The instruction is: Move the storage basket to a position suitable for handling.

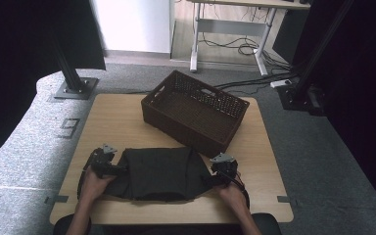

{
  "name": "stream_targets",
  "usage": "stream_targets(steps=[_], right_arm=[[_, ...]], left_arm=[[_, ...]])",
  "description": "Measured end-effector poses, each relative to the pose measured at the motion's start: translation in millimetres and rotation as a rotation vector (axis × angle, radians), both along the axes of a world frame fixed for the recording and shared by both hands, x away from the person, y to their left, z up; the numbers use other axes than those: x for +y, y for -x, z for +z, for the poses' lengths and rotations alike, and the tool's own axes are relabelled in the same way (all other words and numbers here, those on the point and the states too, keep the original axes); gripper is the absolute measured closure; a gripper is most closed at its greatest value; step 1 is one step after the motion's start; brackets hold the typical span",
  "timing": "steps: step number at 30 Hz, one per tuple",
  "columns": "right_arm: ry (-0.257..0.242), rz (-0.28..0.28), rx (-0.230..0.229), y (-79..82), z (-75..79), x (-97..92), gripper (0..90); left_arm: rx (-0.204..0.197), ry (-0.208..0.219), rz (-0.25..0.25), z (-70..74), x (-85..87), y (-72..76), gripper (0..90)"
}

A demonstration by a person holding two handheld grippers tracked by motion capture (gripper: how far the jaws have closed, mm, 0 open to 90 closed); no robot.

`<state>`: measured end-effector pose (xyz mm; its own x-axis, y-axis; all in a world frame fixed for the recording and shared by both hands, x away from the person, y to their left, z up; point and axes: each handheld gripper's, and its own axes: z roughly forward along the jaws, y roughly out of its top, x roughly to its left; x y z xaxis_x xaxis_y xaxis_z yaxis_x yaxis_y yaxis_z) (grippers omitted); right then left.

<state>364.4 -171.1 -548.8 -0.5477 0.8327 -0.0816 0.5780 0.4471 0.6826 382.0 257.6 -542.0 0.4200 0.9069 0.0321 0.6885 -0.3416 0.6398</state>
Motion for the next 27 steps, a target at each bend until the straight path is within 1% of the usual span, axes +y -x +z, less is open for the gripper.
stream_targets(steps=[10,18,21,27], right_arm=[[-0.039,-0.024,0.04,8.7,-1.4,-14.3,0.0],[-0.055,-0.038,0.058,18.0,-2.3,-30.6,0.0],[-0.056,-0.04,0.062,23.1,-2.1,-36.2,0.0],[-0.053,-0.037,0.069,32.8,-1.8,-44.8,0.0]], left_arm=[[0.016,0.01,-0.029,-0.1,-11.7,4.9,0.0],[0.034,0.027,-0.062,-0.6,-23.3,11.8,0.1],[0.039,0.025,-0.069,-0.2,-27.0,14.4,0.1],[0.036,-0.003,-0.105,1.7,-38.0,25.0,0.5]])
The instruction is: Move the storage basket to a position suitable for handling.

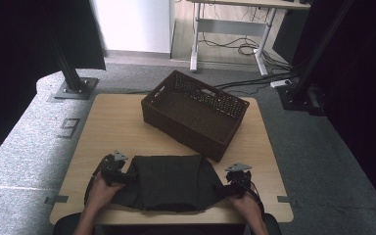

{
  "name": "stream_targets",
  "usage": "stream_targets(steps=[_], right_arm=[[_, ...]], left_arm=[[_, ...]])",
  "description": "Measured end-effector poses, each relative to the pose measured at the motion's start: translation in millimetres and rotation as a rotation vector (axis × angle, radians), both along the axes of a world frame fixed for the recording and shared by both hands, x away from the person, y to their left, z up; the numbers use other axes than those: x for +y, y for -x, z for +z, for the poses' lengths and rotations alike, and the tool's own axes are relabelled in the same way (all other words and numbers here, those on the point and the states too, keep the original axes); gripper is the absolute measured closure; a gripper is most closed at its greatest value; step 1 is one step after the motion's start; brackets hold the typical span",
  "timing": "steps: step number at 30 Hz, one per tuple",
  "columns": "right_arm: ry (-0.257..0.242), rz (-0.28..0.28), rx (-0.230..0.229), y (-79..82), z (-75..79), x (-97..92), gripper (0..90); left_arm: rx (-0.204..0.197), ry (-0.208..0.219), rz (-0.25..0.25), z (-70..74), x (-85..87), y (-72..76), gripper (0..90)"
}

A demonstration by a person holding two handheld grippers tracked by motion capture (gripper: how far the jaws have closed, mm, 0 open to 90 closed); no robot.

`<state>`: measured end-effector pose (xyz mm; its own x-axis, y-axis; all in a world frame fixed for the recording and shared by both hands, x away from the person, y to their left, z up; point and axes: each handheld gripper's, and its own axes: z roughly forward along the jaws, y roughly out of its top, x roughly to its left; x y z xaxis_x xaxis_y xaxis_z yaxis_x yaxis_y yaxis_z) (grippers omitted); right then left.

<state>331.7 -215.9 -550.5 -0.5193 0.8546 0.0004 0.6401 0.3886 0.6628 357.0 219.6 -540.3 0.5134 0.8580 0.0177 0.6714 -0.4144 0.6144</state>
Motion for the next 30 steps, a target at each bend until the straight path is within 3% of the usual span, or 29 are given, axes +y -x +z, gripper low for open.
stream_targets(steps=[6,12,14,18,20,21,25,27,30], right_arm=[[0.004,0.004,0.006,10.8,0.6,-9.1,0.0],[0.044,0.023,-0.003,14.0,4.0,-5.8,1.1],[0.053,0.025,-0.004,14.7,4.7,-5.0,1.8],[0.082,0.068,0.048,6.3,8.9,-4.1,2.0],[0.086,0.068,0.04,0.3,10.2,-2.7,3.2],[0.064,0.065,0.033,-3.2,10.3,-1.7,4.6],[-0.017,0.056,0.033,-17.8,8.2,7.6,15.3],[-0.014,0.055,0.021,-22.8,6.8,16.0,21.5],[-0.018,0.121,0.015,-24.1,11.0,22.5,48.6]], left_arm=[[0.006,-0.004,-0.017,0.4,-5.9,9.2,0.6],[0.005,-0.013,-0.024,1.4,-7.5,17.5,1.3],[0.007,-0.016,-0.033,1.8,-7.4,16.4,1.3],[0.019,-0.03,-0.061,3.5,-7.8,10.3,0.0],[0.017,-0.02,-0.053,4.5,-8.3,6.2,0.0],[0.022,-0.007,-0.052,4.6,-8.3,3.3,0.0],[0.035,0.026,-0.04,4.0,-8.5,-8.9,0.0],[0.03,0.02,-0.05,3.2,-12.2,-12.1,1.2],[0.016,0.032,-0.086,4.9,-15.0,-9.2,15.1]])
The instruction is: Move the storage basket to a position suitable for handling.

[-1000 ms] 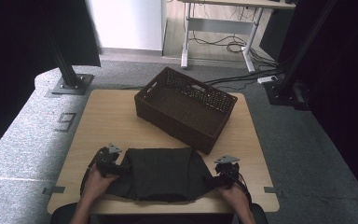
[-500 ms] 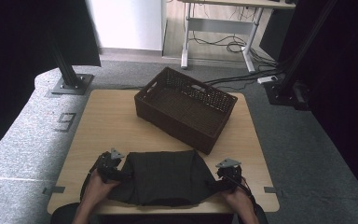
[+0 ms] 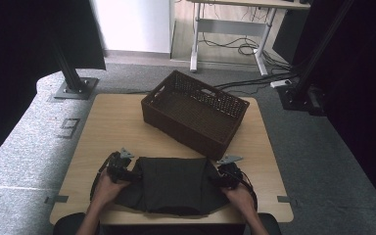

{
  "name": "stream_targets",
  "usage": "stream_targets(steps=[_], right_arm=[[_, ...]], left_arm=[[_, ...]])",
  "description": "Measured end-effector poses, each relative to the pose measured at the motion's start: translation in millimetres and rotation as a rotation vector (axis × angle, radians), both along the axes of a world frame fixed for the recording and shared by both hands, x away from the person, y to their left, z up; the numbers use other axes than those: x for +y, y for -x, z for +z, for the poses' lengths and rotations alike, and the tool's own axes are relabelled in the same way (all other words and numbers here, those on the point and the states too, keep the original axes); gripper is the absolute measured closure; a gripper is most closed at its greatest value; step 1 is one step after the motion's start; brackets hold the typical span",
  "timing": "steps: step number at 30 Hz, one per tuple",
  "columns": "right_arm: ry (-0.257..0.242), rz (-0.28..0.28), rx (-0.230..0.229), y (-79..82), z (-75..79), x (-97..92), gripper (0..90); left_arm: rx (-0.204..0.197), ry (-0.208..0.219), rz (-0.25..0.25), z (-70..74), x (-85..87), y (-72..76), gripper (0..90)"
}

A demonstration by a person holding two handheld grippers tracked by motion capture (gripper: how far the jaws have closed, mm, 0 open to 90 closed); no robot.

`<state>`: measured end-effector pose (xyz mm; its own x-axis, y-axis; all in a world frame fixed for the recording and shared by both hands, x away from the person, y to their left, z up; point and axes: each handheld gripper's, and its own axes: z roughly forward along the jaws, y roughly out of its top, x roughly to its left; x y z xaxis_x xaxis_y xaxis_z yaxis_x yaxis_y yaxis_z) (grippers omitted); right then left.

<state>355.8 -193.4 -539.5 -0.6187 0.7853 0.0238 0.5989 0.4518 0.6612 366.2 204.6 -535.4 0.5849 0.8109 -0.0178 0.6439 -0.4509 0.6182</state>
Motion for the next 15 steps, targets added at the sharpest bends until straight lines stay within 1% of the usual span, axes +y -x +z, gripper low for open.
stream_targets(steps=[1,2,4,5,6,8,12,15], right_arm=[[0.003,0.011,0.005,0.9,1.0,1.1,52.7],[0.003,0.007,0.009,2.6,1.6,1.5,57.9],[-0.002,0.014,0.015,6.7,2.4,0.7,66.9],[-0.003,0.011,0.018,9.2,2.7,0.2,69.4],[-0.005,0.015,0.021,12.2,2.8,-1.1,71.2],[-0.008,0.02,0.024,16.4,2.8,-3.1,73.0],[-0.009,0.041,0.046,25.2,4.0,-7.9,77.6],[-0.002,0.046,0.058,30.9,5.0,-10.9,78.0]], left_arm=[[-0.001,0.008,-0.012,0.5,-0.3,2.0,20.3],[0.005,0.03,-0.033,0.9,0.4,4.7,27.7],[0.009,0.059,-0.049,0.7,0.6,8.7,45.3],[0.006,0.057,-0.05,0.7,-0.2,11.4,48.9],[0.011,0.058,-0.054,1.3,-0.8,12.9,52.4],[0.015,0.058,-0.058,1.6,-2.6,15.4,55.5],[0.02,0.055,-0.069,2.0,-8.1,22.1,56.5],[0.024,0.051,-0.076,2.5,-11.8,28.9,56.5]])
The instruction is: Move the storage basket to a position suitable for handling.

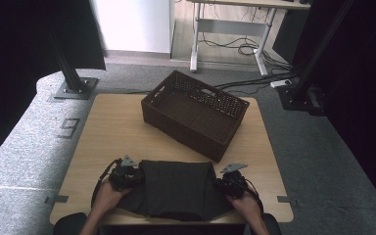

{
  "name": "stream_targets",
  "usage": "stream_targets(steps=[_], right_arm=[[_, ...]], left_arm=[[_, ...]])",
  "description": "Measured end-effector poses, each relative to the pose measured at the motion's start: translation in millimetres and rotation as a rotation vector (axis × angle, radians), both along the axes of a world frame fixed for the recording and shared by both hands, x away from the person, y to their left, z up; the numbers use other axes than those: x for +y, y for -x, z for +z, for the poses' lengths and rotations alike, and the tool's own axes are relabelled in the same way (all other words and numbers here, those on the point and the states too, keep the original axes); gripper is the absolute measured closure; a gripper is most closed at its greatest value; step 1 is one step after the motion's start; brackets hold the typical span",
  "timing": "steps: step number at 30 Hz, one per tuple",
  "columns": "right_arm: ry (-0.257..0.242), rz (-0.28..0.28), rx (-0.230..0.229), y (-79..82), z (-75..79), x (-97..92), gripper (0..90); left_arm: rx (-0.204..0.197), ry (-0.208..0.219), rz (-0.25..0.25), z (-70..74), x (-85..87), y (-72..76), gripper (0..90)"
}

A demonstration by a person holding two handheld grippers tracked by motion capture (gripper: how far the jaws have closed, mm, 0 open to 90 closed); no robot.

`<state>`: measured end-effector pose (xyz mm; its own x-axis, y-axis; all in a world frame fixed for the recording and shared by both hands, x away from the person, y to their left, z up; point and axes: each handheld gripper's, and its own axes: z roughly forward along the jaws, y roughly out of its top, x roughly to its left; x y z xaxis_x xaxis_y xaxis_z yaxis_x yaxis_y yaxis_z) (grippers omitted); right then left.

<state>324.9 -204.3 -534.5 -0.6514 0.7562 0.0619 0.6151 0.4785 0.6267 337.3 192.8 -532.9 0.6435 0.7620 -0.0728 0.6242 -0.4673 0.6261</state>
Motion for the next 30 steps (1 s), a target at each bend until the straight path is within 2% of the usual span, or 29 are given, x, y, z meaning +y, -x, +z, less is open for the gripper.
stream_targets(steps=[12,16,18,21,23,28,30], right_arm=[[0.022,0.008,0.015,13.7,1.9,-12.2,74.9],[0.014,0.008,0.015,13.7,1.5,-14.2,73.4],[0.016,0.004,0.017,13.0,1.8,-13.9,71.1],[0.023,-0.003,0.011,11.1,1.9,-14.4,58.5],[0.015,-0.014,0.003,9.1,2.4,-16.5,50.8],[-0.006,-0.041,-0.031,3.1,11.5,-18.6,33.7],[-0.013,-0.034,-0.042,-0.5,17.4,-18.2,29.9]], left_arm=[[0.008,-0.008,-0.024,0.7,-9.7,26.7,54.2],[0.013,-0.008,-0.03,0.8,-9.0,24.8,52.3],[0.018,-0.01,-0.034,0.9,-7.3,22.2,47.8],[0.031,-0.015,-0.026,1.3,-3.3,18.0,34.6],[0.037,-0.004,-0.018,2.7,-0.1,15.8,32.3],[0.011,0.024,0.004,12.9,7.8,8.4,26.8],[0.001,0.034,0.012,17.8,9.7,3.9,24.4]])
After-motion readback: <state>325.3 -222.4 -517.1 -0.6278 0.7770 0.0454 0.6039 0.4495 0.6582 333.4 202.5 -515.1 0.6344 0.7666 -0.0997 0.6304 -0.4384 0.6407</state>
